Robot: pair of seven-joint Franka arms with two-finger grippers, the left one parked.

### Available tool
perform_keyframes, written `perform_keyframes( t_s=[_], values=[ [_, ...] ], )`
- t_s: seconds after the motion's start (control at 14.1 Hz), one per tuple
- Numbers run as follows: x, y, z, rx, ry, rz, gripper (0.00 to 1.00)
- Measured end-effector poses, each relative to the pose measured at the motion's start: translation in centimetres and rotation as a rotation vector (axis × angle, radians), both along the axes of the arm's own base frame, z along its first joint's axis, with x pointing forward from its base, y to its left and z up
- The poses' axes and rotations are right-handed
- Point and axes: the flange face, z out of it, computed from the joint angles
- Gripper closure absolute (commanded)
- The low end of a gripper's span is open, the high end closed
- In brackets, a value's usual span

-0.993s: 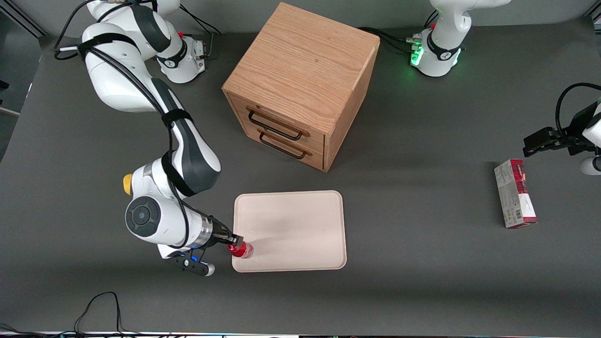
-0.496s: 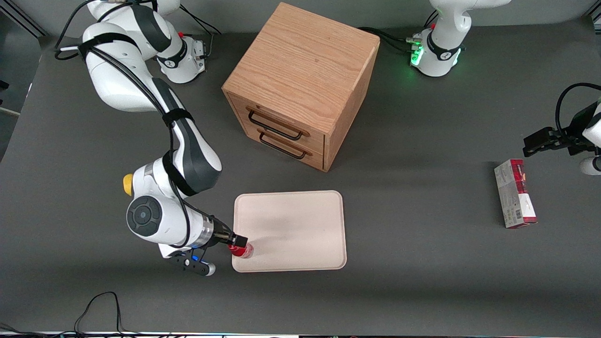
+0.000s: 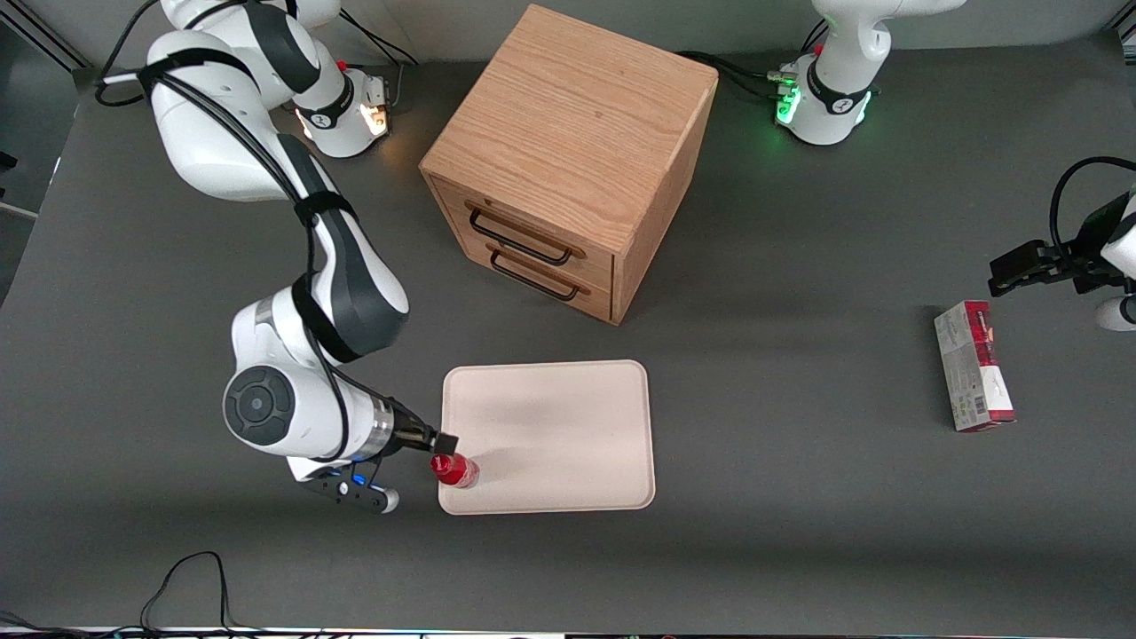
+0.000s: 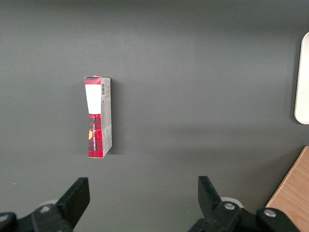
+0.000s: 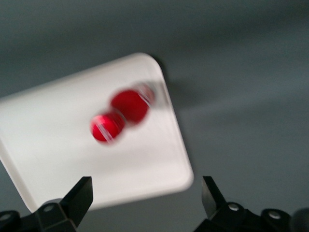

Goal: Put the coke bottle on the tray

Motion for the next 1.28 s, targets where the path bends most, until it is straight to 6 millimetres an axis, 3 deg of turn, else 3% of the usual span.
perform_keyframes(
  t_s=[0.28, 0.5, 0.71, 0.85, 1.06, 1.28],
  values=[
    [-3.7, -5.0, 4.7, -0.016, 0.057, 0.172, 0.00],
    [-8.8, -9.0, 8.3, -0.026, 0.052, 0.266, 0.00],
    [-14.8, -12.5, 10.3, -0.043, 0.026, 0.330, 0.00],
    [-18.0, -16.2, 12.2, -0.044, 0.009, 0.340, 0.00],
    [-18.9, -18.0, 13.4, -0.038, -0.004, 0.351, 0.00],
    [-19.0, -17.8, 14.8, -0.035, 0.008, 0.363, 0.00]
  ],
)
